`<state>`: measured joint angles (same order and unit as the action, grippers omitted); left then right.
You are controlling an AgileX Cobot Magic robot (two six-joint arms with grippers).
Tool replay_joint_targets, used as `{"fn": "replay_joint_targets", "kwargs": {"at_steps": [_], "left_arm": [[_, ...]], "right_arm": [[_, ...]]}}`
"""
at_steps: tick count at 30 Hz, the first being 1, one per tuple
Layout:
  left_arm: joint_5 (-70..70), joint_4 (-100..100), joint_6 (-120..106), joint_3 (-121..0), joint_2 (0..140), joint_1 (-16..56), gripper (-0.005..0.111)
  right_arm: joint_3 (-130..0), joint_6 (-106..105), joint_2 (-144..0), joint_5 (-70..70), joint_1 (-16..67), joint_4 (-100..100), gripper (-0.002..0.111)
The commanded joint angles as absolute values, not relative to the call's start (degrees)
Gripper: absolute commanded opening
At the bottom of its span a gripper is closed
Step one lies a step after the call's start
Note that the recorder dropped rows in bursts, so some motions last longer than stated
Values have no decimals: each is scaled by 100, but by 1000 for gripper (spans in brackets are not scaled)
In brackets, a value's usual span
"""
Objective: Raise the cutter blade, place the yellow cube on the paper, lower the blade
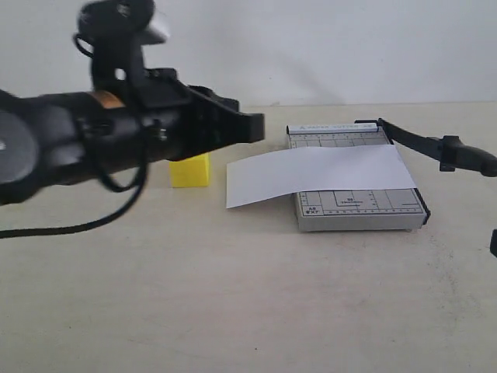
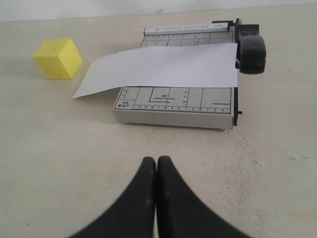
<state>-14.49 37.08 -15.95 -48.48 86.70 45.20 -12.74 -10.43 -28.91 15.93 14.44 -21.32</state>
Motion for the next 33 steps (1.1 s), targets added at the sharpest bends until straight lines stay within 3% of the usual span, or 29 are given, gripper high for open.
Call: {"fn": "replay_joint_targets", "kwargs": {"at_steps": [1, 10, 16, 19, 33], "left_arm": [[-1646, 4412, -1251, -5643, 10021, 4605, 5], [-2111, 5183, -538, -7278, 11766, 4605, 5], [-1182, 1867, -564, -8684, 12801, 4811, 5], [-1039, 1523, -564, -9159, 13135, 4861, 5], [-1218, 1910, -756, -9535, 13881, 4794, 5]], "right_arm": [[-1265, -1036, -3057, 1581, 1431, -2090, 0], [-1265, -1017, -3058, 1570, 1431, -2116, 0], [-1265, -1020, -3058, 1570, 1431, -2121, 0], [-1265, -1020, -3058, 1660, 1431, -2248, 0], [-1265, -993, -3058, 1764, 1431, -2263, 0]]}}
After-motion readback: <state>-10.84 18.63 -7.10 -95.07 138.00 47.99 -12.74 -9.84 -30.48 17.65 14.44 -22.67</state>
